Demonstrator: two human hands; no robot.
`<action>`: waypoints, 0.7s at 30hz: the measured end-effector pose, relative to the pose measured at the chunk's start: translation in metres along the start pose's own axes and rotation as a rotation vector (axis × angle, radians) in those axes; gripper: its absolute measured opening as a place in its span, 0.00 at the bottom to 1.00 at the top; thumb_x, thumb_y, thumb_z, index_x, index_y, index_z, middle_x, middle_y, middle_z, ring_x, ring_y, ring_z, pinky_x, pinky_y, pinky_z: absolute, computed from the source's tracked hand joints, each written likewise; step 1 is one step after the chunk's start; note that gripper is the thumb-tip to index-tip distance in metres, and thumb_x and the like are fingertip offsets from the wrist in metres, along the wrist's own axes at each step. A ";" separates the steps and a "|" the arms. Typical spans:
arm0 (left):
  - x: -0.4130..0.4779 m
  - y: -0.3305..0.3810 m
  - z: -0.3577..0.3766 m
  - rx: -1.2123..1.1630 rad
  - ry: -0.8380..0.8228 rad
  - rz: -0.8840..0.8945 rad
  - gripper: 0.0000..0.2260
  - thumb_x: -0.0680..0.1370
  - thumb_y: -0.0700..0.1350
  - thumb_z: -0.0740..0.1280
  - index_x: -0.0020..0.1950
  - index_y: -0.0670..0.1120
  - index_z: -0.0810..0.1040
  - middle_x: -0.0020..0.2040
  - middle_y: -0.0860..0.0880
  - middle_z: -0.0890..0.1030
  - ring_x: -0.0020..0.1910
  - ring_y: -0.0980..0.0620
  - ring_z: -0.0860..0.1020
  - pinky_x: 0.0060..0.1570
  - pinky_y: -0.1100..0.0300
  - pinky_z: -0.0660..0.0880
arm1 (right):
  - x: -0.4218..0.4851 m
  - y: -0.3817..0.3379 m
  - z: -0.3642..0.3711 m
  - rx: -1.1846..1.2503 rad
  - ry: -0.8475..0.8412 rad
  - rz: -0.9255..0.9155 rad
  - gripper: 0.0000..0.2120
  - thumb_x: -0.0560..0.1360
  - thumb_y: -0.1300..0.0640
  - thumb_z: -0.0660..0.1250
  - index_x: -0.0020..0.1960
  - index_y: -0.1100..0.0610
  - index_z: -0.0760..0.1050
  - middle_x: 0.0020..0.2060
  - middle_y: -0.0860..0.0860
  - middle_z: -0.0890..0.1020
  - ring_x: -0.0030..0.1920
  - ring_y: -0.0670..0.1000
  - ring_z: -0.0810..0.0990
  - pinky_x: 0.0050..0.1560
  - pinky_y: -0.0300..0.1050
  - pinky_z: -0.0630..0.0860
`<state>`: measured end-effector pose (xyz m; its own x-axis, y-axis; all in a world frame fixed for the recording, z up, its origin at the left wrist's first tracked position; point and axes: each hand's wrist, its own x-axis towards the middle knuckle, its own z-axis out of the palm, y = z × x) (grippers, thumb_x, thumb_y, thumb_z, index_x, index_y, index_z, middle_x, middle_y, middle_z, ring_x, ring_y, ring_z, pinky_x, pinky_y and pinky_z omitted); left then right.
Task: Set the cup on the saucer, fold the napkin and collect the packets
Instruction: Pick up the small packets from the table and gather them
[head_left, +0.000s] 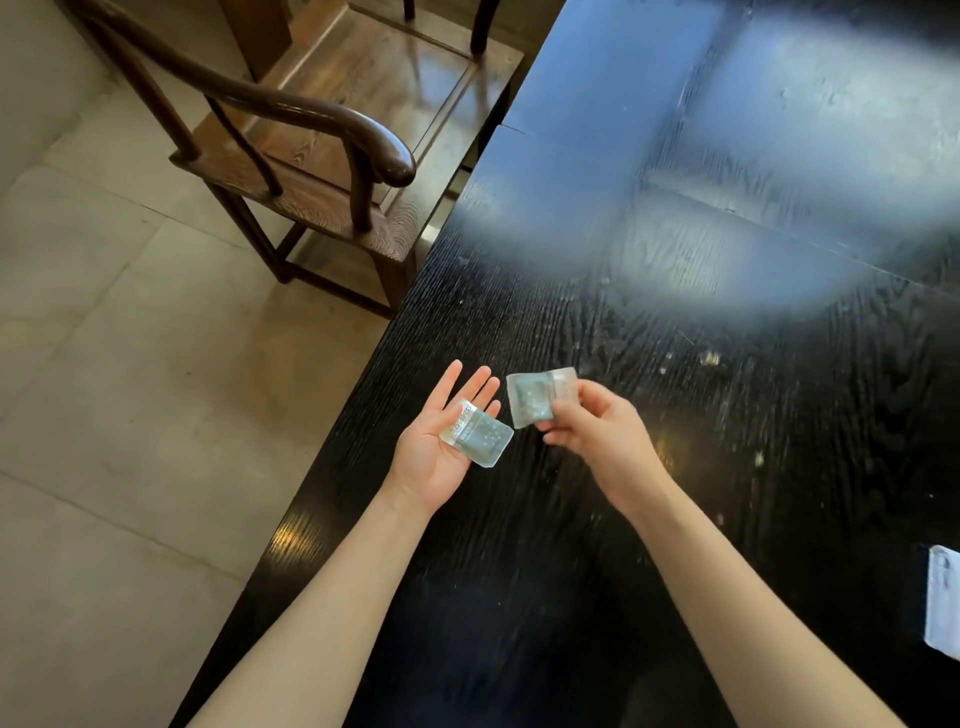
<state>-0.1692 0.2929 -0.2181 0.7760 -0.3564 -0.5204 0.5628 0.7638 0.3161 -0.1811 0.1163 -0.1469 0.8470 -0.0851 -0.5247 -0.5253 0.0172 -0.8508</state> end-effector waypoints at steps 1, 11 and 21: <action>-0.001 -0.003 0.003 0.002 -0.013 -0.013 0.18 0.81 0.36 0.53 0.69 0.49 0.69 0.64 0.45 0.78 0.65 0.46 0.74 0.64 0.47 0.70 | -0.010 0.001 0.002 0.031 -0.047 0.008 0.08 0.74 0.61 0.66 0.51 0.54 0.80 0.42 0.52 0.85 0.40 0.45 0.82 0.39 0.36 0.80; -0.019 -0.027 0.036 0.061 -0.132 -0.092 0.19 0.81 0.37 0.53 0.70 0.49 0.68 0.65 0.45 0.77 0.65 0.47 0.74 0.58 0.49 0.76 | -0.054 0.008 -0.008 -0.082 0.105 -0.055 0.04 0.74 0.60 0.68 0.48 0.54 0.80 0.40 0.51 0.85 0.36 0.45 0.82 0.35 0.36 0.78; -0.057 -0.081 0.064 0.308 -0.277 -0.322 0.22 0.77 0.52 0.62 0.70 0.45 0.68 0.63 0.44 0.79 0.63 0.46 0.76 0.55 0.53 0.77 | -0.103 0.020 -0.048 -0.835 0.116 -0.442 0.08 0.74 0.63 0.65 0.52 0.57 0.77 0.41 0.46 0.73 0.40 0.44 0.72 0.43 0.38 0.70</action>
<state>-0.2410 0.2166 -0.1634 0.5725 -0.7080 -0.4136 0.8107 0.4133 0.4147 -0.2827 0.0780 -0.1083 0.9931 -0.0128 -0.1161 -0.0859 -0.7536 -0.6517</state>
